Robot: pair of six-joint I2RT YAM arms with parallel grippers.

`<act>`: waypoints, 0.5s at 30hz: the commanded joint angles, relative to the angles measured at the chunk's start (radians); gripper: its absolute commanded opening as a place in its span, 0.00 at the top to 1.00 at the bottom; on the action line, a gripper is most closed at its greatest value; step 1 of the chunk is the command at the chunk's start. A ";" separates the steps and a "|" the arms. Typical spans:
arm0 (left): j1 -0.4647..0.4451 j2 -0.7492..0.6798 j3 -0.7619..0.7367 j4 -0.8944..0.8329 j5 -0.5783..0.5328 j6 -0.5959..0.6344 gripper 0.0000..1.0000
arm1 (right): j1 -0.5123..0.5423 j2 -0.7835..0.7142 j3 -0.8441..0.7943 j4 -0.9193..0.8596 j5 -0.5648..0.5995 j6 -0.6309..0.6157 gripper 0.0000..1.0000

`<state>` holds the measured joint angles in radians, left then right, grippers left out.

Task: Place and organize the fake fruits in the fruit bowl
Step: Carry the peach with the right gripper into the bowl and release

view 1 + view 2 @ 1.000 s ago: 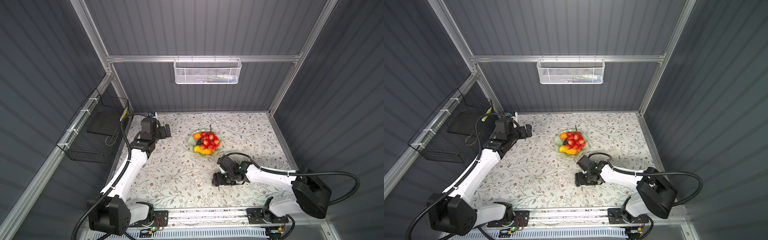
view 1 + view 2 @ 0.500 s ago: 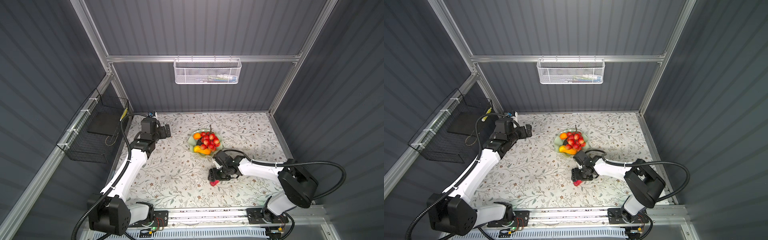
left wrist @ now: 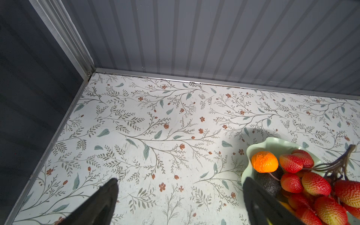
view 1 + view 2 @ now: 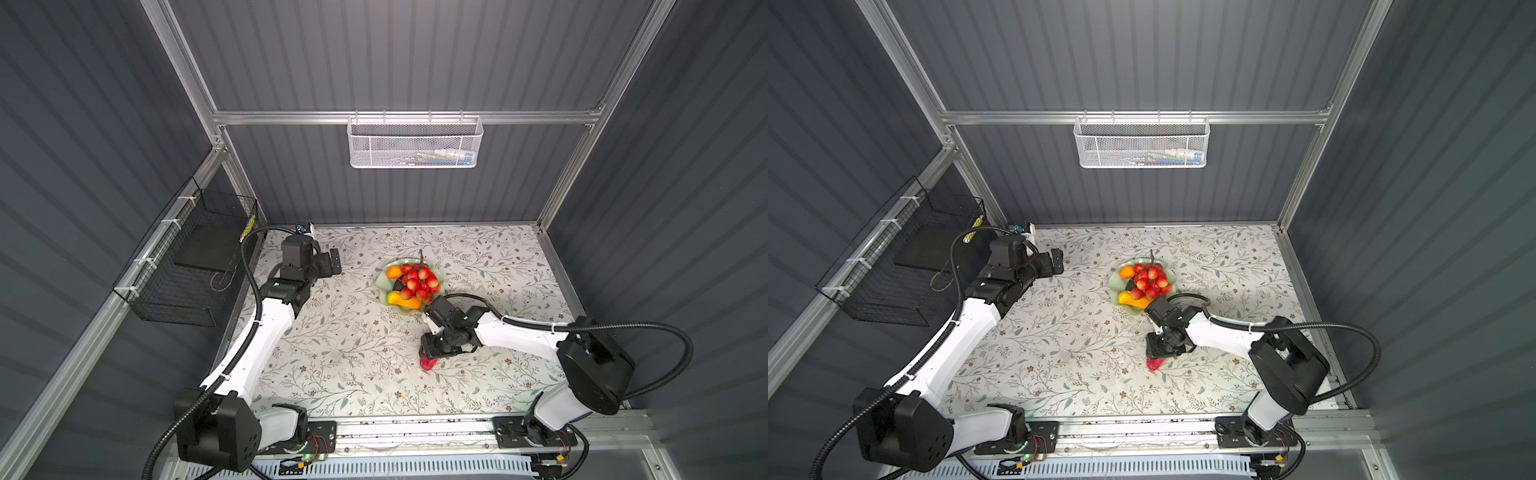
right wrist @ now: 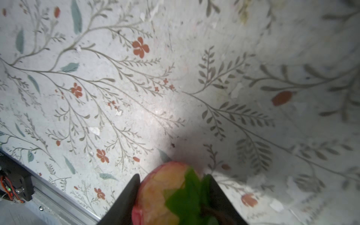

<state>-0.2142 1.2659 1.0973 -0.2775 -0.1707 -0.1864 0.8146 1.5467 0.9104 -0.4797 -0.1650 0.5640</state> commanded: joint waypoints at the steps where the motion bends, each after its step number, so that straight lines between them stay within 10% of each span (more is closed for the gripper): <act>1: 0.006 -0.022 0.018 -0.027 0.001 0.013 0.00 | 0.008 -0.082 0.135 -0.082 0.098 -0.081 0.64; 15: 0.006 -0.023 0.014 -0.025 -0.002 0.010 0.00 | -0.009 0.285 0.710 -0.038 0.364 -0.409 0.64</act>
<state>-0.2142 1.2648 1.0973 -0.2775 -0.1715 -0.1864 0.8127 1.7630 1.5620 -0.5140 0.1230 0.2527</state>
